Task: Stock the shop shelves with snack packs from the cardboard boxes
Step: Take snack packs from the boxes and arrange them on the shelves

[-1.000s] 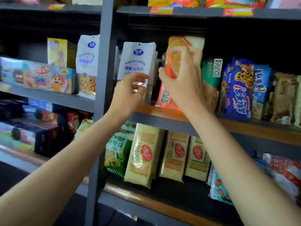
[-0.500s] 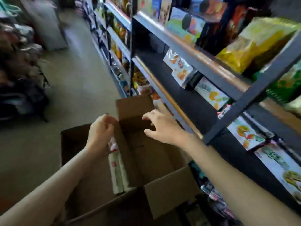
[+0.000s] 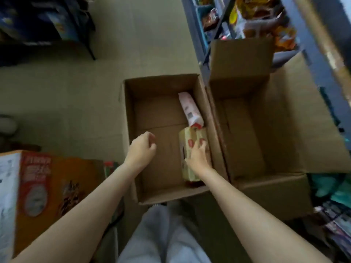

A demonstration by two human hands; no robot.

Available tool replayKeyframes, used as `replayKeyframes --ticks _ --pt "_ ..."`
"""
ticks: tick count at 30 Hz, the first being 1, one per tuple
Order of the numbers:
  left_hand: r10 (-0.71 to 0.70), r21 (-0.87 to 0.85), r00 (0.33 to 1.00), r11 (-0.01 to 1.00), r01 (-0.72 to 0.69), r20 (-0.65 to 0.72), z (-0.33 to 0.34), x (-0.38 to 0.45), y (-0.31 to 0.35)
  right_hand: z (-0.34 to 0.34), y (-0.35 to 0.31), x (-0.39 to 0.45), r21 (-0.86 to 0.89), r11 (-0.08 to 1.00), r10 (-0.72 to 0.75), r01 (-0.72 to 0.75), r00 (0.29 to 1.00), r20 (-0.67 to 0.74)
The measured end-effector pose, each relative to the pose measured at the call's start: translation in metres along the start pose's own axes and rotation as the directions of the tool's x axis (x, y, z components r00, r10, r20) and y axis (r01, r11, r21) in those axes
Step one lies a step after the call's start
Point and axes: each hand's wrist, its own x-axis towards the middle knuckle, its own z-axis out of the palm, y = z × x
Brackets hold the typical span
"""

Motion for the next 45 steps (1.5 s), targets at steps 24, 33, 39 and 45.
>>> replayKeyframes --ticks 24,33,39,45 --pt "-0.183 -0.381 0.98 0.914 0.14 -0.08 -0.022 0.043 0.046 -0.039 -0.072 0.006 -0.076 0.9 -0.428 0.429 0.835 -0.346" --pt "0.186 -0.824 0.979 0.565 -0.034 0.087 -0.138 -0.034 0.249 -0.216 -0.099 -0.164 -0.409 0.755 -0.606 0.512 0.307 -0.734" --pt "0.538 -0.859 0.836 0.474 -0.192 0.11 -0.152 -0.091 0.34 -0.324 -0.025 -0.286 -0.229 0.813 -0.468 0.536 0.365 -0.805" --pt "0.826 -0.824 0.518 0.442 -0.354 0.221 -0.129 -0.178 0.441 -0.364 0.072 -0.381 0.095 0.898 -0.17 0.43 0.536 -0.827"
